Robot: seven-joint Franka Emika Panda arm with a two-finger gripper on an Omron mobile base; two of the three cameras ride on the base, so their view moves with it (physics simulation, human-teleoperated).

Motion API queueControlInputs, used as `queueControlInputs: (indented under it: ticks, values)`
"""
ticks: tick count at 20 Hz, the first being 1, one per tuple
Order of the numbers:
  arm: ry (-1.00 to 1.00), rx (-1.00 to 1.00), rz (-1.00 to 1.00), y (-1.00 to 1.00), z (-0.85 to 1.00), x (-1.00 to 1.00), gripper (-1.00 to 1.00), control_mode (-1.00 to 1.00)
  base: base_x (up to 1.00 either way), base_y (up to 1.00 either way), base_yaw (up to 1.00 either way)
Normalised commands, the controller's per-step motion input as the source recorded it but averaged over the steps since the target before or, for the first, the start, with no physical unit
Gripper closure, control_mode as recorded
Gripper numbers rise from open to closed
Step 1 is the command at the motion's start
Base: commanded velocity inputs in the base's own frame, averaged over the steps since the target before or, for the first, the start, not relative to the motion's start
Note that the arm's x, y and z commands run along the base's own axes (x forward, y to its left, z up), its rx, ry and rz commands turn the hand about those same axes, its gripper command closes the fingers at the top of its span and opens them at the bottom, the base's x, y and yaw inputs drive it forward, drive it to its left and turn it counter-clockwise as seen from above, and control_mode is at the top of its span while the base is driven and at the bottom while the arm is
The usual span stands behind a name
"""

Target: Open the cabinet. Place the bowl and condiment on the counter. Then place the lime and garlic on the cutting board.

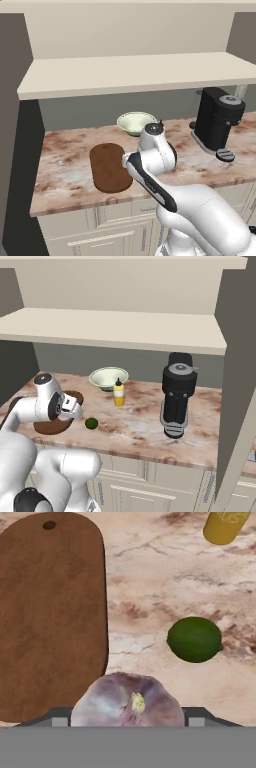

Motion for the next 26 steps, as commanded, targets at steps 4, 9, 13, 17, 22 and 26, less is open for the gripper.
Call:
queueControlInputs:
  ticks: [4, 9, 13, 17, 22, 26]
  values:
    - [0.0, 0.0, 0.01, 0.49, 0.0, 0.0, 1.0, -1.0, 0.0, 0.0, 0.0]
    - [0.0, 0.0, 0.01, 0.46, 0.0, 0.02, 1.0, -1.0, 0.0, 0.0, 0.0]
    - [0.0, 0.0, 0.0, 0.29, -0.01, 0.11, 1.0, -1.0, 0.0, 0.0, 0.0]
    - [0.0, 0.0, 0.0, 0.07, -0.14, 0.13, 1.0, -1.0, 0.0, 0.0, 0.0]
    - [0.01, 0.0, 0.0, 0.0, -0.17, 0.16, 1.0, -1.0, 0.0, 0.0, 0.0]
    - [0.03, 0.0, 0.0, 0.01, -0.15, 0.21, 1.0, -1.0, 0.0, 0.0, 0.0]
